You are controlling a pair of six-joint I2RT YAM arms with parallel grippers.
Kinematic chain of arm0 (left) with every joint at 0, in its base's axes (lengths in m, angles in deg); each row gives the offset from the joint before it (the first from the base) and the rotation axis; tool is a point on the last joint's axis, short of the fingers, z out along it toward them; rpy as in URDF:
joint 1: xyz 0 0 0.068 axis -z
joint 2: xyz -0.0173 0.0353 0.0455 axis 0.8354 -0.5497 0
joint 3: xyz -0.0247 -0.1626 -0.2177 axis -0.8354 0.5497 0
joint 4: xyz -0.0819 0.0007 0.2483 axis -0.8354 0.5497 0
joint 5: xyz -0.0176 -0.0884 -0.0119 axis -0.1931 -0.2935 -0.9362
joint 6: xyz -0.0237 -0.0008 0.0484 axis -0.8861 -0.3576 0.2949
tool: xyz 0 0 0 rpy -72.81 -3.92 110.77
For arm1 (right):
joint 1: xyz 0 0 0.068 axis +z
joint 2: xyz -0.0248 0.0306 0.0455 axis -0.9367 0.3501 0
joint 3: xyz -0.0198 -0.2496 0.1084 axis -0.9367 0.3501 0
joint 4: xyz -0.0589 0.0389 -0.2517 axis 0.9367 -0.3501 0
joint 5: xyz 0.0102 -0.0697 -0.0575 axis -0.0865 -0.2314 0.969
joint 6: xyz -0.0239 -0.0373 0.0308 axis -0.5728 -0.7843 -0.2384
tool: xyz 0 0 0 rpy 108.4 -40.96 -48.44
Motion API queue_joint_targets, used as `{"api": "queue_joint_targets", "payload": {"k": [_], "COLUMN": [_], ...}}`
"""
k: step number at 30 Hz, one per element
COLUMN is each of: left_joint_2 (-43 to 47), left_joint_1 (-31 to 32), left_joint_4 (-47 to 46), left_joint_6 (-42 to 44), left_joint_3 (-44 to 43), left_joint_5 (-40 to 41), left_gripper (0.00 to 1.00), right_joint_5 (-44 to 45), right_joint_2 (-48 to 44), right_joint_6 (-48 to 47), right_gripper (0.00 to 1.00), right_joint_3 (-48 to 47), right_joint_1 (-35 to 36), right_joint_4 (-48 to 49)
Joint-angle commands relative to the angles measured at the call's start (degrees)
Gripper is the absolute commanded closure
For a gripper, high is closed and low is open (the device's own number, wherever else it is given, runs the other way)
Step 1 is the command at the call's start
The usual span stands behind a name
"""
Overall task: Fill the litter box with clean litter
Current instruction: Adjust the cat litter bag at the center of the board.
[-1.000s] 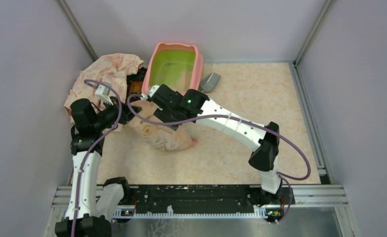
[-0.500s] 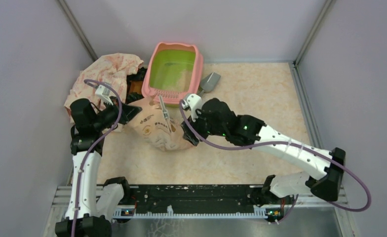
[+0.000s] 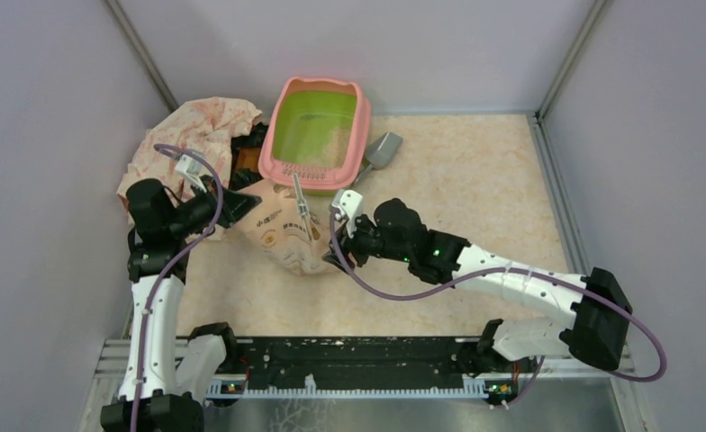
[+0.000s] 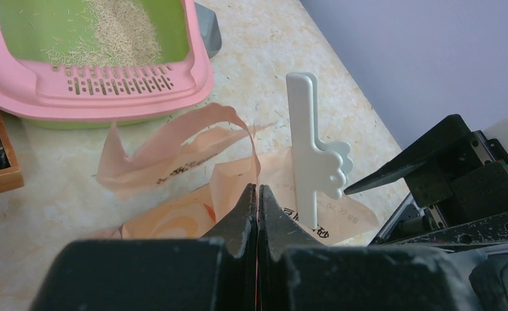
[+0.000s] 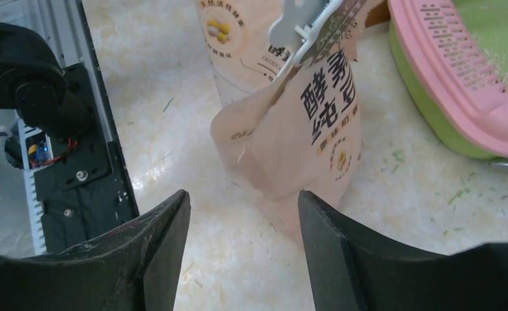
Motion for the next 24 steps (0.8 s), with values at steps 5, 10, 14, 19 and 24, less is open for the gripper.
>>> {"api": "queue_joint_targets", "payload": {"k": [5,10,14,19,24], "left_joint_2": [0.23,0.21,0.1,-0.22,-0.39], "left_joint_1": [-0.89,-0.95,-0.97,-0.95,-0.96], "left_joint_4": [-5.13,-4.3,-3.67,-5.61,-9.87], "left_joint_6": [0.92,1.59,2.09,0.92,-2.52], "left_joint_3": [-5.21,-5.75,-6.42,-6.5,-5.73], "left_joint_5": [-1.39,-1.35,-1.83,-4.32,-9.0], "left_gripper": [1.0,1.0,1.0,1.0,1.0], "right_joint_5": [-1.52,-1.38,-4.21,-10.35,-15.69], "right_joint_2": [5.81,7.48,5.42,3.08,0.26], "right_joint_6": [-5.41,-5.04,-3.37,-2.07,-0.5], "right_gripper": [0.52,0.8,0.99,1.0,1.0], "right_joint_3": [-2.94,-2.66,-0.6,1.21,3.69], "right_joint_1": [-0.4,-1.78,-4.97,-9.86,-15.3], "right_joint_4": [11.84,13.55,15.69,16.55,17.39]}}
